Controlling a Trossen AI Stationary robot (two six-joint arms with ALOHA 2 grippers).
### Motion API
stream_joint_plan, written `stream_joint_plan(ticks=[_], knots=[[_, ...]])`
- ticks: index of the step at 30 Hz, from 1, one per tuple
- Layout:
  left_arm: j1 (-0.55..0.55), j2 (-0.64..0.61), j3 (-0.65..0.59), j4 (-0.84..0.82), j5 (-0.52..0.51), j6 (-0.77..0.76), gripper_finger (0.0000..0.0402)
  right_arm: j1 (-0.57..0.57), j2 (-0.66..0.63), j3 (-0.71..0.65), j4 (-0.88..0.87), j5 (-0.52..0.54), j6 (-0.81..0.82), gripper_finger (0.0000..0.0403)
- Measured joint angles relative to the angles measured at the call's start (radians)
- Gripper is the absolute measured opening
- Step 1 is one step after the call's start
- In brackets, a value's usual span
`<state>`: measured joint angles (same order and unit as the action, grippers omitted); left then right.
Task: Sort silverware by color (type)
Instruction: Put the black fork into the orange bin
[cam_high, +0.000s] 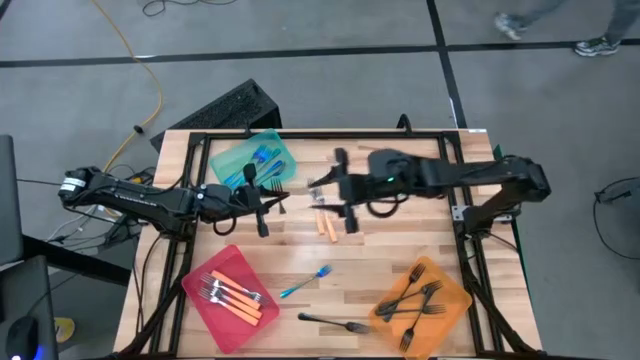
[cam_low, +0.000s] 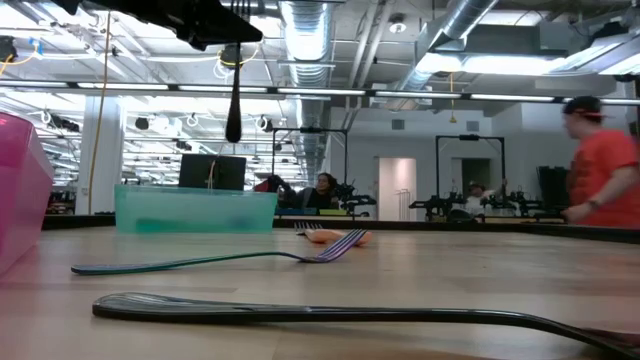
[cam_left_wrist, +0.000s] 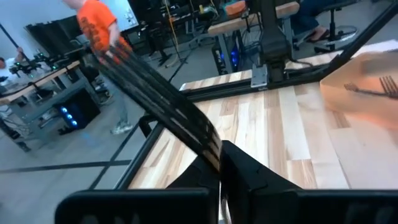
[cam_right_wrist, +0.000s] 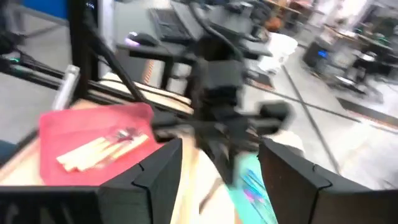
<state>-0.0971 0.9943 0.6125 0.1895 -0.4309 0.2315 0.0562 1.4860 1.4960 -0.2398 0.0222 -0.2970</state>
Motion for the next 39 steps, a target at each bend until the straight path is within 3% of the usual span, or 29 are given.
stream_joint_plan(ticks=[5, 13, 21, 28, 39], knots=[[0.000, 0.000, 0.000, 0.005, 0.001, -0.008, 0.0001, -0.004, -0.107, 0.001, -0.072, 0.106, 0.001, 0.0227], [0.000, 0.017, 0.000, 0.080, 0.026, 0.014, 0.0000, -0.006, -0.136, 0.000, -0.178, 0.110, 0.061, 0.0227], [0.000, 0.026, 0.000, 0.216, 0.058, 0.063, 0.0000, 0.000, 0.054, -0.001, -0.176, 0.110, 0.065, 0.0227], [0.000, 0.025, 0.000, 0.230, 0.059, 0.079, 0.0000, -0.008, 0.220, 0.000, 0.006, 0.053, 0.044, 0.0226], [0.000, 0.025, 0.000, 0.247, 0.055, 0.093, 0.0000, -0.075, 0.306, 0.000, 0.170, -0.074, 0.090, 0.0226]])
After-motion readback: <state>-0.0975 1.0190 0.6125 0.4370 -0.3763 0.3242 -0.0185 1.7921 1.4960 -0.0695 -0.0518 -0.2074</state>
